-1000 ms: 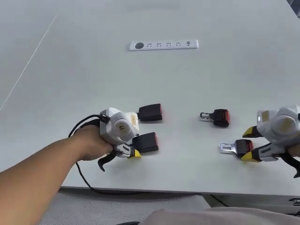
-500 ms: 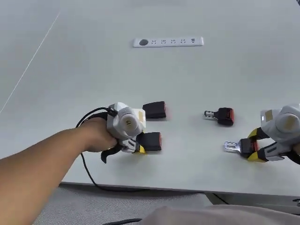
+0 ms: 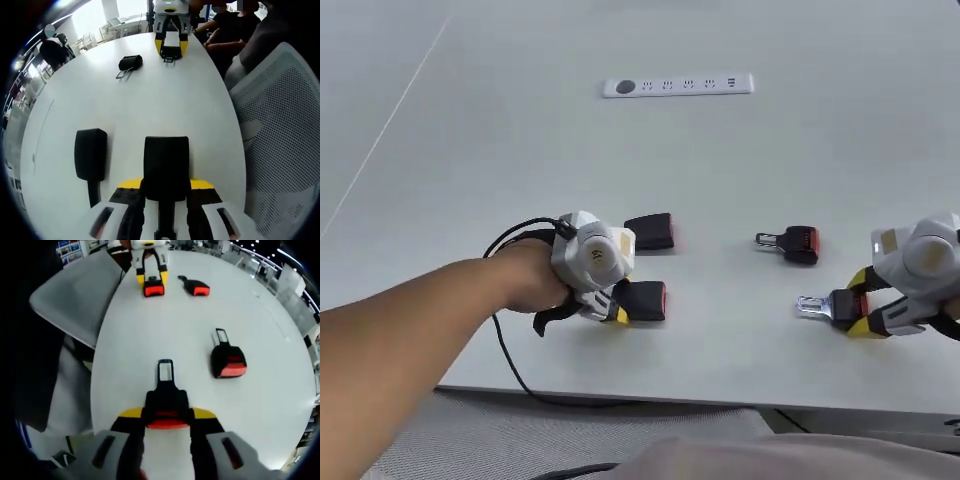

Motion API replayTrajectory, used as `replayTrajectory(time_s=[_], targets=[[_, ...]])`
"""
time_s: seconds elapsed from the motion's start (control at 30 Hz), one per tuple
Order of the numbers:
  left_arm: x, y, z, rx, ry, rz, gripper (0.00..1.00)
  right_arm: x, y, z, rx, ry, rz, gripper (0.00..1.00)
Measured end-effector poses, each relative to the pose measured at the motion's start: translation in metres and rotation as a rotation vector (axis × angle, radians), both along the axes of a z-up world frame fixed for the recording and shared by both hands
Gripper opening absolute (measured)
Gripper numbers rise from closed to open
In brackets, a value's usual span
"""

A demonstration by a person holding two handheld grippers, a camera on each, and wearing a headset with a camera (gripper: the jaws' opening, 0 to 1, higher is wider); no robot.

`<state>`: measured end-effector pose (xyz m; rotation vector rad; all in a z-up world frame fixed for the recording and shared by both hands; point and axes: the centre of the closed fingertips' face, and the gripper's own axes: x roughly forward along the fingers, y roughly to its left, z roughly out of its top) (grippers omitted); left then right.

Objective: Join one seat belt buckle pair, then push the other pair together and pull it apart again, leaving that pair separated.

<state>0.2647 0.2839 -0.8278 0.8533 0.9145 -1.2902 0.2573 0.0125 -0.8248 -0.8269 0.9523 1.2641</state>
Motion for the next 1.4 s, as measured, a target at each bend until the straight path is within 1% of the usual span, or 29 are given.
replayTrajectory(time_s=[0.13,0.33,0.67,0.77,0.83,0.97,1.1,1.3,1.4], targets=[[0.0,0.0,0.0,0.007,0.003,0.001,0.32,0.001,0.009,0.0,0.007,-0.006,-0.013,0.34],[0.0,0.0,-0.001,0.012,0.006,0.005,0.32,0.0,0.027,0.001,0.021,-0.018,0.007,0.34],[0.0,0.0,-0.001,0.025,0.015,0.011,0.32,0.001,0.054,0.001,0.041,-0.03,0.013,0.34],[-0.001,0.0,-0.001,0.026,0.015,0.011,0.32,0.0,0.066,0.001,0.053,-0.037,0.016,0.34],[-0.001,0.0,-0.001,0.026,0.015,0.01,0.32,0.004,0.071,0.0,0.059,-0.042,0.015,0.34],[-0.001,0.0,-0.001,0.028,0.015,0.01,0.32,0.0,0.09,0.0,0.076,-0.045,0.026,0.34],[-0.001,0.0,-0.001,0.03,0.014,0.007,0.32,0.004,0.103,-0.001,0.088,-0.05,0.028,0.34],[-0.001,0.0,-0.001,0.035,0.015,0.007,0.32,0.001,0.129,-0.002,0.107,-0.057,0.044,0.34],[-0.001,0.0,-0.002,0.038,0.016,0.004,0.32,0.003,0.139,-0.003,0.113,-0.061,0.043,0.34]])
